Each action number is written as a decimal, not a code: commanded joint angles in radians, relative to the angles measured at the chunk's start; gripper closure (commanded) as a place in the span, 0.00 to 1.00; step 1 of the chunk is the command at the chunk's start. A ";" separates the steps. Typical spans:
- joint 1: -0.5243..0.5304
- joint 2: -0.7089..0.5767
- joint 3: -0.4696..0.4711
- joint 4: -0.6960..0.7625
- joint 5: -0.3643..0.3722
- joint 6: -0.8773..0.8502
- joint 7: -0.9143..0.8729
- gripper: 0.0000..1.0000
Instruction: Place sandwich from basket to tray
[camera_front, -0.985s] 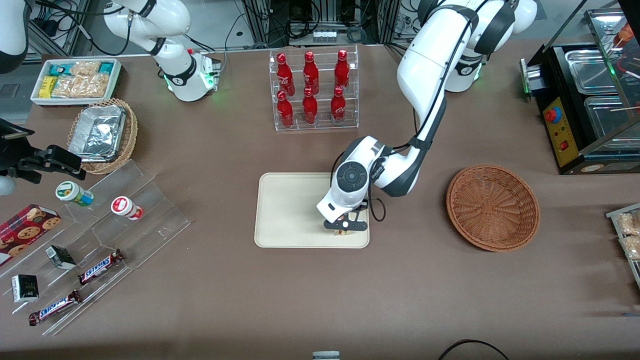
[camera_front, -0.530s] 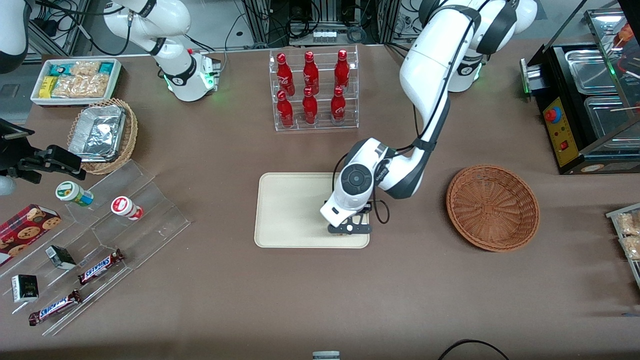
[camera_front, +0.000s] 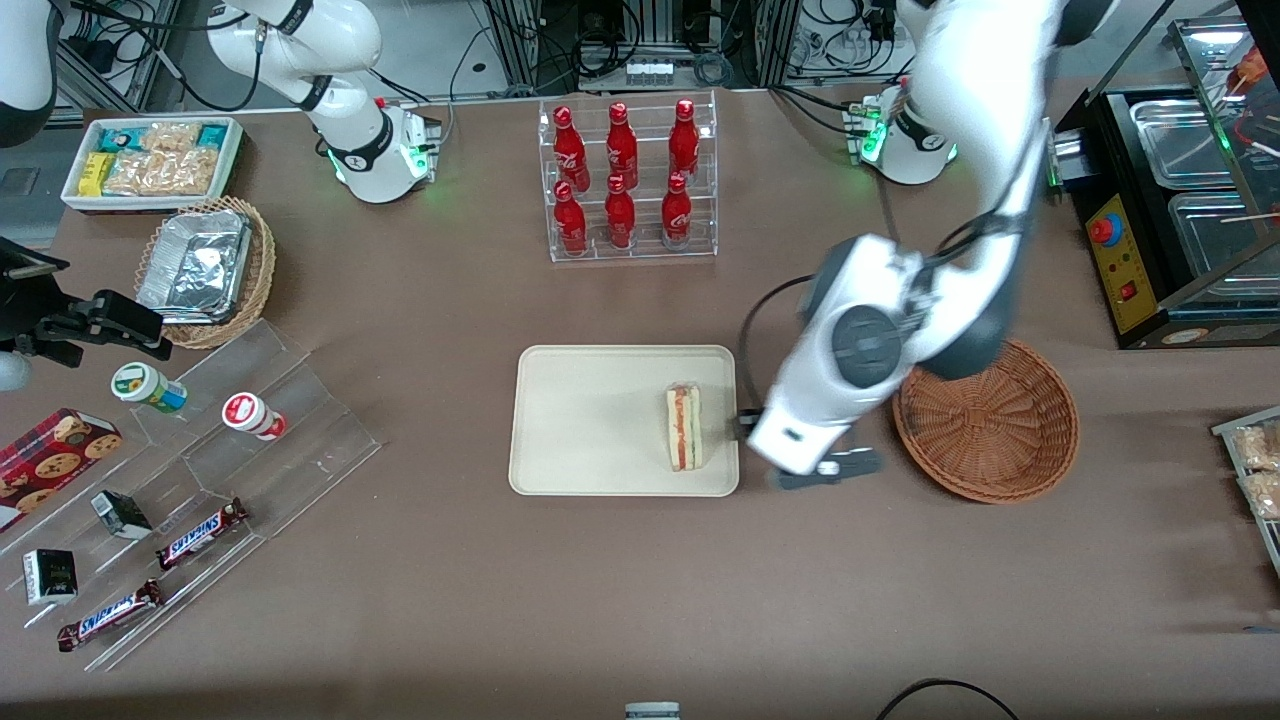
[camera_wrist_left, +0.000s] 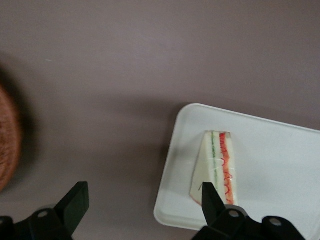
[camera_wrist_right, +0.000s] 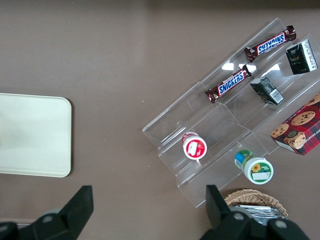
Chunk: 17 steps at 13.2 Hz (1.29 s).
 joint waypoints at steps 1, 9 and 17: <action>0.104 -0.113 -0.013 -0.066 0.005 -0.065 -0.002 0.00; 0.288 -0.352 -0.013 -0.221 0.086 -0.177 0.192 0.00; 0.347 -0.520 -0.025 -0.232 0.110 -0.329 0.495 0.00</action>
